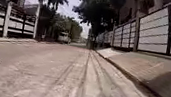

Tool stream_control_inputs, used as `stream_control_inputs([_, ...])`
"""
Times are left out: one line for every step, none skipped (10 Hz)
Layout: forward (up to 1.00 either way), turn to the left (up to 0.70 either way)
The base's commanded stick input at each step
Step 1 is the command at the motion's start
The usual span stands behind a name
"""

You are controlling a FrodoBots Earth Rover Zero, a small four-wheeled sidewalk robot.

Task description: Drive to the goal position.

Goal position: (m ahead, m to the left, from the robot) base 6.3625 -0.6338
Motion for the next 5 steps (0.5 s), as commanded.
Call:
stream_control_inputs([1.00, 0.02])
stream_control_inputs([1.00, 0.02])
stream_control_inputs([1.00, 0.02])
stream_control_inputs([1.00, 0.02])
stream_control_inputs([1.00, 0.02])
